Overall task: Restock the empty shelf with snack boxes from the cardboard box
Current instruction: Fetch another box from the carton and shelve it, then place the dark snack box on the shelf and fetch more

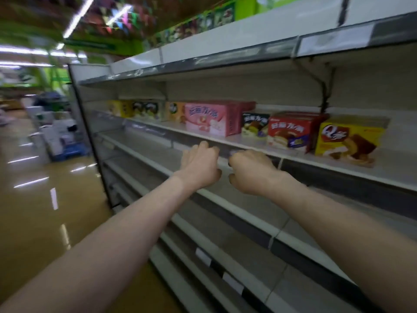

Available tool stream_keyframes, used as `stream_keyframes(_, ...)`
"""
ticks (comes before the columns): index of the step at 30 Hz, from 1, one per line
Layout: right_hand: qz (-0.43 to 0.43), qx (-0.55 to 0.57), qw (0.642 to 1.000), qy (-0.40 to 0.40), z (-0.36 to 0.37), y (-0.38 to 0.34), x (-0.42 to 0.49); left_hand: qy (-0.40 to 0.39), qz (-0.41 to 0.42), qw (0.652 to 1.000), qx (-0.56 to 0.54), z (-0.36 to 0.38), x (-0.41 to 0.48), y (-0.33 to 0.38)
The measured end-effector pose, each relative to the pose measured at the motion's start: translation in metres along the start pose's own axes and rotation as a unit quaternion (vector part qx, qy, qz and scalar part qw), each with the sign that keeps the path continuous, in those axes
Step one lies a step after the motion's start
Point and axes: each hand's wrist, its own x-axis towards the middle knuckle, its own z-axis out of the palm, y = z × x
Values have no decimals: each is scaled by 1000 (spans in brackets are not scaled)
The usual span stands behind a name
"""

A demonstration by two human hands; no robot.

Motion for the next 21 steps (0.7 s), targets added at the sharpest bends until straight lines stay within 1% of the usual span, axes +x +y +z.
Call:
stream_keyframes(4,-92,36,995,-14,17,-66,-11,-80,-102,991,33,1,-72,-51)
stream_keyframes(9,-204,84,974,-43,32,-162,-29,-118,-211,968,67,4,-166,-112)
stream_keyframes(12,-265,89,958,-60,42,-220,-44,-148,-268,949,78,5,-222,-144)
stream_keyframes(17,-359,125,919,-107,69,-318,-67,-192,-356,911,78,12,-313,-199)
stream_keyframes(21,-410,173,876,-188,85,-392,-88,-218,-420,879,53,19,-385,-246)
